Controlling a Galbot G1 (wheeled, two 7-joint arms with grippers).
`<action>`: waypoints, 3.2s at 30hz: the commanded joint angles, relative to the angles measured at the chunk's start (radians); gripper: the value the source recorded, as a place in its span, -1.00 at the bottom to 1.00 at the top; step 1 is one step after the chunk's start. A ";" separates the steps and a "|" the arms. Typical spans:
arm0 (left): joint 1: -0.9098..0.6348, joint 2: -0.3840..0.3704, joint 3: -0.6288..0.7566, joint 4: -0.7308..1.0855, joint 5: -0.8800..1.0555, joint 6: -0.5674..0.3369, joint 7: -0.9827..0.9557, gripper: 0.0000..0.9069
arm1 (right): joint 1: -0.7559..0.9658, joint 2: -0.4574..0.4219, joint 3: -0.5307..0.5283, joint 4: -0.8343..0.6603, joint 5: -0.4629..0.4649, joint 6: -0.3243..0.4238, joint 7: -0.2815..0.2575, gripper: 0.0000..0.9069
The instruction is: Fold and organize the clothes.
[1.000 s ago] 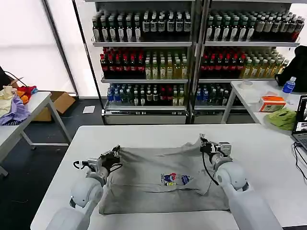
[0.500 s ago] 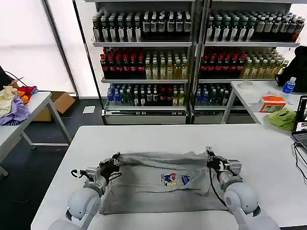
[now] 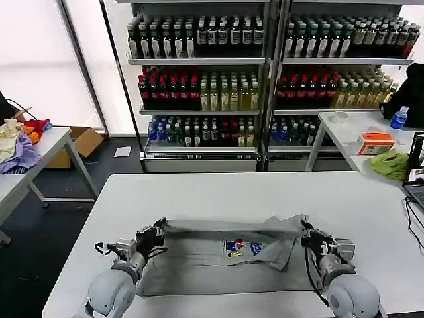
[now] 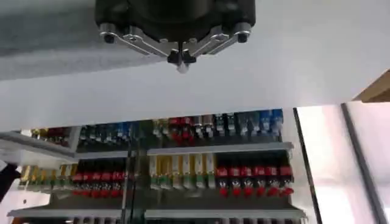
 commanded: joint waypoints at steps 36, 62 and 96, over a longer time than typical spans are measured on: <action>0.246 -0.050 -0.095 -0.137 0.103 0.004 0.015 -0.42 | -0.102 -0.001 -0.088 -0.025 -0.135 0.025 0.014 -1.00; 0.255 -0.128 -0.127 -0.189 0.098 0.015 -0.042 1.00 | -0.082 -0.031 0.082 0.193 -0.027 -0.003 0.068 1.00; 0.296 -0.196 -0.118 -0.107 0.085 0.008 -0.013 -0.98 | 0.020 -0.032 0.010 0.124 -0.077 0.037 0.083 1.00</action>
